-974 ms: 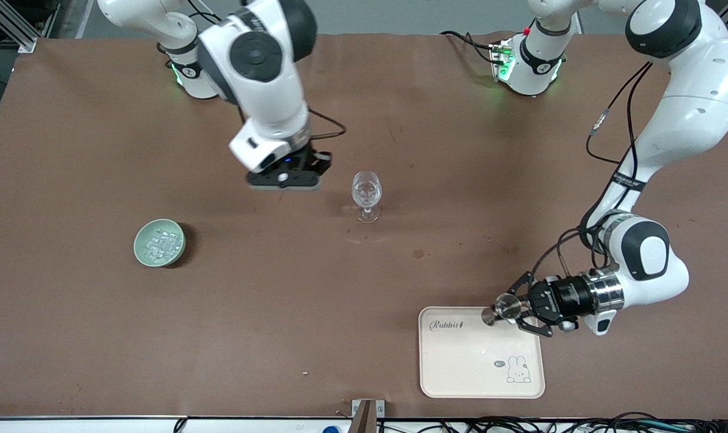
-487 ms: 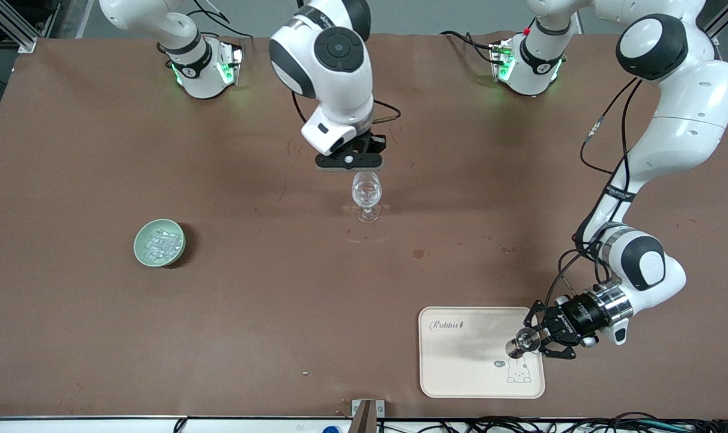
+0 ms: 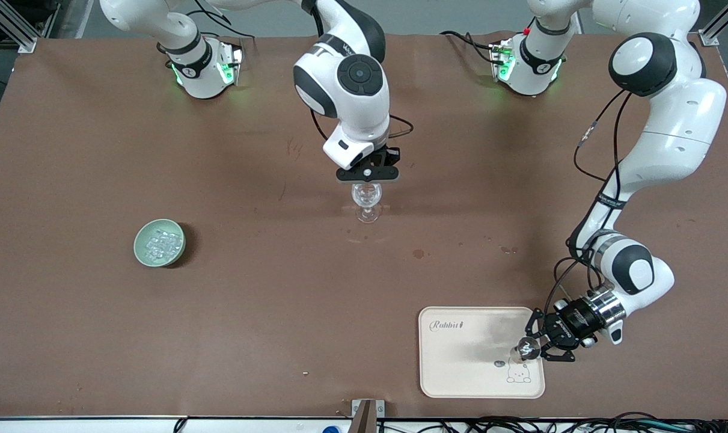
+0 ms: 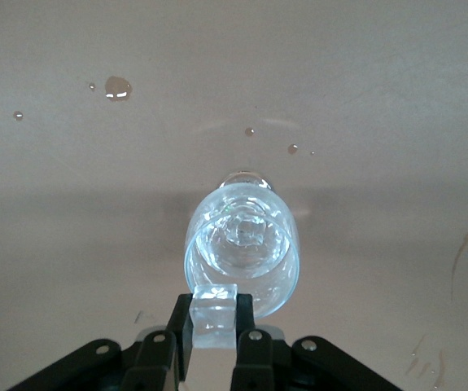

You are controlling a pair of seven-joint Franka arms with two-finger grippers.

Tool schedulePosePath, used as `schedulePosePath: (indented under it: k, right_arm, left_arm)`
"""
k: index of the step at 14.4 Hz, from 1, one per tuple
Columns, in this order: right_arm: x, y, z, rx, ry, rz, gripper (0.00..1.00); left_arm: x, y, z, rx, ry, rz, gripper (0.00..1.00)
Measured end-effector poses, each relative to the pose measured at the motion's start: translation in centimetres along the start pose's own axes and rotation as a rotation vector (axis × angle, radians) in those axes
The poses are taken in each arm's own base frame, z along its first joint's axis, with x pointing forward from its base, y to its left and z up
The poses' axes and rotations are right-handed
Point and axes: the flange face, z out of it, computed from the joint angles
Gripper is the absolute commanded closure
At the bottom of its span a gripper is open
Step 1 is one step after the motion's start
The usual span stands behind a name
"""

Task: Pour wine and add ice with both arms
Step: 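Set the jigger down with the left gripper while the right gripper drops ice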

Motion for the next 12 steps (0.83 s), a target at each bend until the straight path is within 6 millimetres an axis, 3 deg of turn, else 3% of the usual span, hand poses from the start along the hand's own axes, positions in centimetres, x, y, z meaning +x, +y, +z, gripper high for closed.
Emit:
schedulePosePath:
  k: [4,12]
  right_arm:
    - [0.5,0.2,-0.3,-0.017,0.029,-0.01,0.96]
    - [0.7,-0.1,0.8,-0.014,0.041,-0.016,0.86]
  left_arm:
    - [1.9,-0.2,-0.7,-0.002,0.026,-0.012,0.99]
    - [3.9,-2.0,0.9,0.026,0.018,-0.05,0.98]
